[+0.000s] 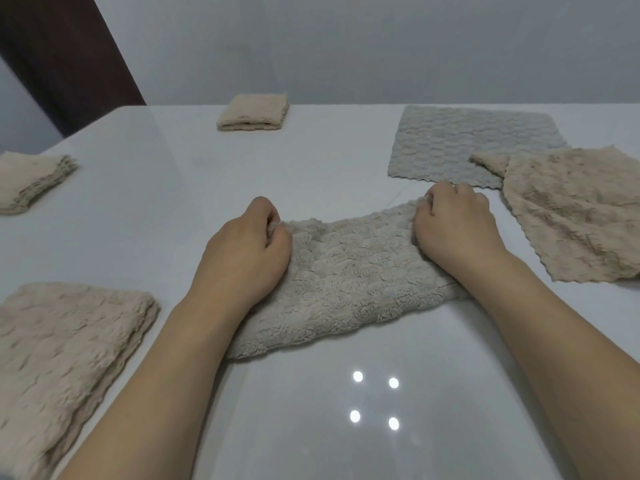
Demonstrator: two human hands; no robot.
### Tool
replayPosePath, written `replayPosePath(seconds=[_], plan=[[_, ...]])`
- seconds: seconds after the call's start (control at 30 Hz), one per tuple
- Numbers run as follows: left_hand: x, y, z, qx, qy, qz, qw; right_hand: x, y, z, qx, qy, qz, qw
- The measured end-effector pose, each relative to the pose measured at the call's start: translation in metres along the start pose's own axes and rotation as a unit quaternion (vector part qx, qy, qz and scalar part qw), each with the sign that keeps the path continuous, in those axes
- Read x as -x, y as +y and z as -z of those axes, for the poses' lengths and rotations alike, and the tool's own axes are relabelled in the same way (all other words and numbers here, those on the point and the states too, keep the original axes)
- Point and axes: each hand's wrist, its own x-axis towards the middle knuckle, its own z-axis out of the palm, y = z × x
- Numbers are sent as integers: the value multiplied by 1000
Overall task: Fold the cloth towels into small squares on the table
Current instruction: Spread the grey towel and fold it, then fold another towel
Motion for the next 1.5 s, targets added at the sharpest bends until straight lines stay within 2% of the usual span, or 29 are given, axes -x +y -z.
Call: replayPosePath(seconds=[0.17, 0.33, 0.47, 0.5, 0.57, 0.63, 0.67, 0.7, 0.77, 0.8, 0.87, 0.93, 1.03, 1.1, 1.17, 1.2, 1.27, 1.33, 1.5], plan=[[0, -6, -4, -15, 1, 16, 1000, 5, -1, 11, -117, -22, -4, 993], [-4, -18, -10, -127, -9, 55, 990, -1, 7, 11, -38, -43, -11, 998], [-7, -13, -9, -161, -33, 104, 981, -6, 12, 10, 1, -54, -15, 998], [-7, -11, -6, -166, -21, 110, 980, -5, 12, 12, 11, -50, -12, 999], [-2, -7, 6, -169, 54, 104, 979, -1, 6, 21, 37, -12, 12, 999], [6, 9, 17, -89, 140, 60, 984, 6, -3, 32, 15, 59, 64, 996], [11, 23, 20, -32, 147, 35, 988, 11, -10, 34, -12, 82, 97, 992], [16, 38, 18, 22, 124, 16, 992, 16, -19, 34, -31, 82, 126, 988], [24, 59, 0, 69, 24, 0, 997, 25, -29, 23, -34, 15, 154, 987], [29, 62, -12, 46, -26, -3, 999, 31, -29, 15, -19, -39, 155, 987], [37, 53, -32, -79, -110, -23, 991, 37, -21, 1, 32, -126, 158, 979], [39, 37, -33, -159, -158, -17, 974, 33, -6, 2, 68, -165, 150, 972], [40, 21, -21, -185, -171, 12, 968, 20, 9, 14, 101, -204, 104, 968], [37, 18, -15, -208, -158, 40, 964, 17, 9, 21, 123, -172, 97, 973], [32, 26, -15, -214, -125, 44, 968, 23, -2, 24, 85, -119, 121, 982], [30, 35, -20, -196, -112, 31, 974, 29, -9, 23, 53, -119, 133, 983], [29, 53, -32, -159, -123, -6, 980, 43, -15, 14, 32, -148, 156, 976], [34, 59, -42, -160, -154, -22, 975, 48, -7, 6, 61, -163, 166, 971], [39, 20, -19, -186, -167, 41, 967, 29, 19, 16, 101, -183, 92, 974]])
